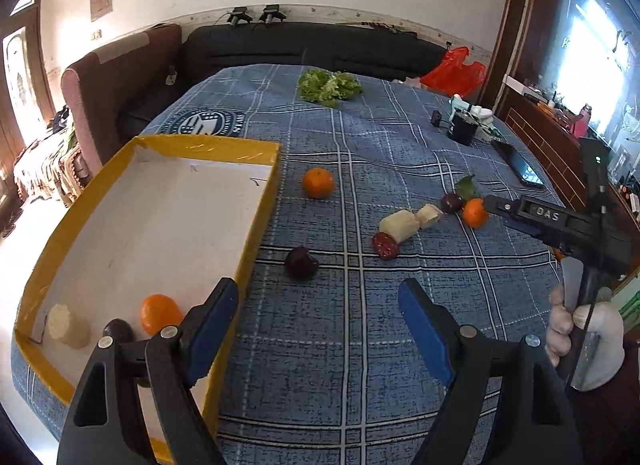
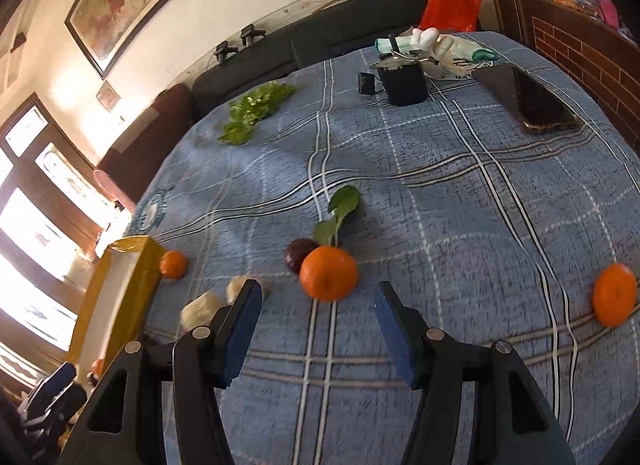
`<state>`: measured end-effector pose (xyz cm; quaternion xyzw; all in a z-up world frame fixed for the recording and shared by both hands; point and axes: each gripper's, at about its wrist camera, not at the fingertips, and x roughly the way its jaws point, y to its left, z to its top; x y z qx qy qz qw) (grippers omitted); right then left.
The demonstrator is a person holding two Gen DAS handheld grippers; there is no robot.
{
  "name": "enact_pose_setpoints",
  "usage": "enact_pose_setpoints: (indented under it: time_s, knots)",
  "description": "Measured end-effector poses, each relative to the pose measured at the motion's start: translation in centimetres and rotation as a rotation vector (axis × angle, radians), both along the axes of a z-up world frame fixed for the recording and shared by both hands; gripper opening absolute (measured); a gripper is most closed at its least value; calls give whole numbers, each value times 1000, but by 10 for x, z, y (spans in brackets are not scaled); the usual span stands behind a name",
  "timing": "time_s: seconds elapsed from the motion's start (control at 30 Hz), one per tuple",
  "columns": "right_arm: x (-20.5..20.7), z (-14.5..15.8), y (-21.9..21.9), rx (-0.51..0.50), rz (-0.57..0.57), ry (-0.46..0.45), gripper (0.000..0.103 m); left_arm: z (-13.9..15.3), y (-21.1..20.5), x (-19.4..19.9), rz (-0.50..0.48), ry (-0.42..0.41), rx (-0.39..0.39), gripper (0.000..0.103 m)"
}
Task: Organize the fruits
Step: 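Grasp a red date with left tool while right tool grasps the leafy mandarin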
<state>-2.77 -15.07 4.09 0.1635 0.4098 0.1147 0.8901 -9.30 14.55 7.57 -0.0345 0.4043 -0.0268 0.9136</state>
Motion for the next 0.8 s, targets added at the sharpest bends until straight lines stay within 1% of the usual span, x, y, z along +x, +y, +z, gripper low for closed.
enact_pose_setpoints:
  time_s: [0.13, 0.3, 0.47, 0.5, 0.53, 0.6, 0.63, 0.7, 0.73, 0.8]
  knots:
    - [15, -8, 9, -45, 6, 4, 63, -11, -17, 19, -43, 19, 13, 81]
    - [21, -19, 16, -100, 20, 9, 63, -29, -34, 48, -96, 54, 18, 81]
    - [22, -20, 15, -112, 22, 2, 63, -45, -47, 72, -159, 72, 18, 81]
    - [22, -21, 15, -116, 22, 2, 61, -48, -51, 75, -175, 70, 23, 80]
    - [23, -21, 15, -114, 26, 5, 57, -49, -53, 78, -187, 68, 28, 79]
    - [23, -22, 16, -115, 32, 6, 51, -53, -58, 82, -209, 72, 39, 70]
    - [23, -22, 16, -116, 33, 5, 50, -55, -60, 86, -219, 77, 41, 68]
    - [22, -22, 17, -114, 38, 4, 46, -59, -61, 90, -235, 86, 37, 56]
    - [22, -22, 17, -116, 40, 4, 44, -60, -61, 92, -239, 91, 34, 53]
    - [22, -22, 18, -120, 43, 4, 41, -64, -61, 96, -244, 102, 28, 40]
